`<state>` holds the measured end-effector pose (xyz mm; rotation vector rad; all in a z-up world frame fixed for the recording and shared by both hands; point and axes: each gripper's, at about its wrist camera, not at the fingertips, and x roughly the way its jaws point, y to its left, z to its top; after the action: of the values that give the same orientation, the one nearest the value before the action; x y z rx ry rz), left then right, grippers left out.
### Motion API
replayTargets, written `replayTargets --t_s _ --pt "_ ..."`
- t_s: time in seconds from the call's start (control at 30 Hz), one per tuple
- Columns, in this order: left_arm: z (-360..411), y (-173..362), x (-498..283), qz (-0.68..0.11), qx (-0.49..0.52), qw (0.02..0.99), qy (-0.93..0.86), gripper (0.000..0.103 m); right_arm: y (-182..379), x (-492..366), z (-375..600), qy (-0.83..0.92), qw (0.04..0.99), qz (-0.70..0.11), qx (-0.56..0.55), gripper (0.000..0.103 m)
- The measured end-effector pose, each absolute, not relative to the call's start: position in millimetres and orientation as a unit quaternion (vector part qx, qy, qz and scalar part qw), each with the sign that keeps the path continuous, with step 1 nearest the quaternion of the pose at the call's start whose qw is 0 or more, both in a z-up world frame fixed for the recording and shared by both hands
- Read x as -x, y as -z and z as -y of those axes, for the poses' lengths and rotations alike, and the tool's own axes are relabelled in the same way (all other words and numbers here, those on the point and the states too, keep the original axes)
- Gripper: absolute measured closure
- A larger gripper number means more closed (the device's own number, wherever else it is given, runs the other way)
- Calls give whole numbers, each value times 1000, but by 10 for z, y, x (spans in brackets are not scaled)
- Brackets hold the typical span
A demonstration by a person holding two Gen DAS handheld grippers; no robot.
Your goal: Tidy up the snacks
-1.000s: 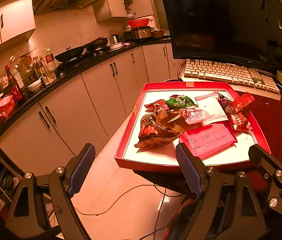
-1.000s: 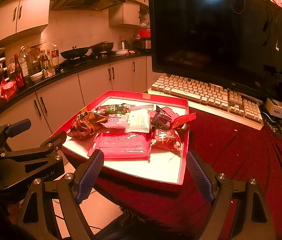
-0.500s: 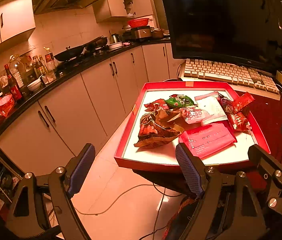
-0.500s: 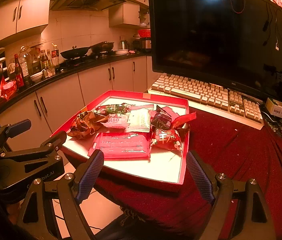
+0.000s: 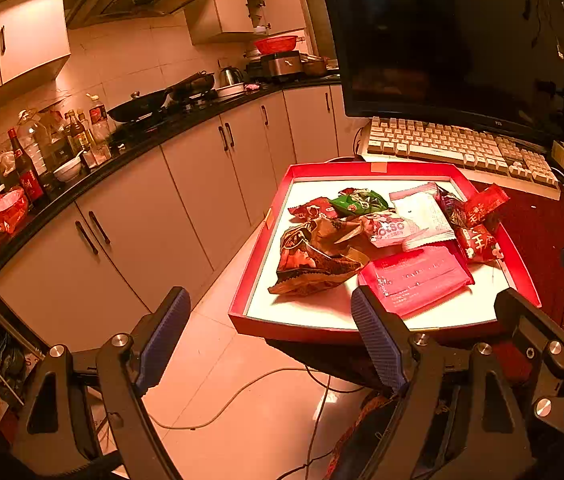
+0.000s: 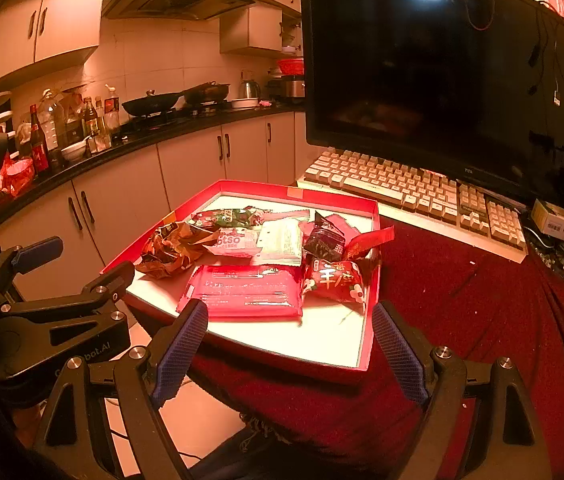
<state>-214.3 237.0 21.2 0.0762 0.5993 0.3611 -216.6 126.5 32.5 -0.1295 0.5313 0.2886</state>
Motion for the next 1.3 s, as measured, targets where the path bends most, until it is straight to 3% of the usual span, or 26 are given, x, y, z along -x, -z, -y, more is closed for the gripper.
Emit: replayTargets --t_s 1.3 --pt "-2482 -161 2128 -305 -22 936 -173 20 -284 2150 -1251 -148 950 -267 67 17"
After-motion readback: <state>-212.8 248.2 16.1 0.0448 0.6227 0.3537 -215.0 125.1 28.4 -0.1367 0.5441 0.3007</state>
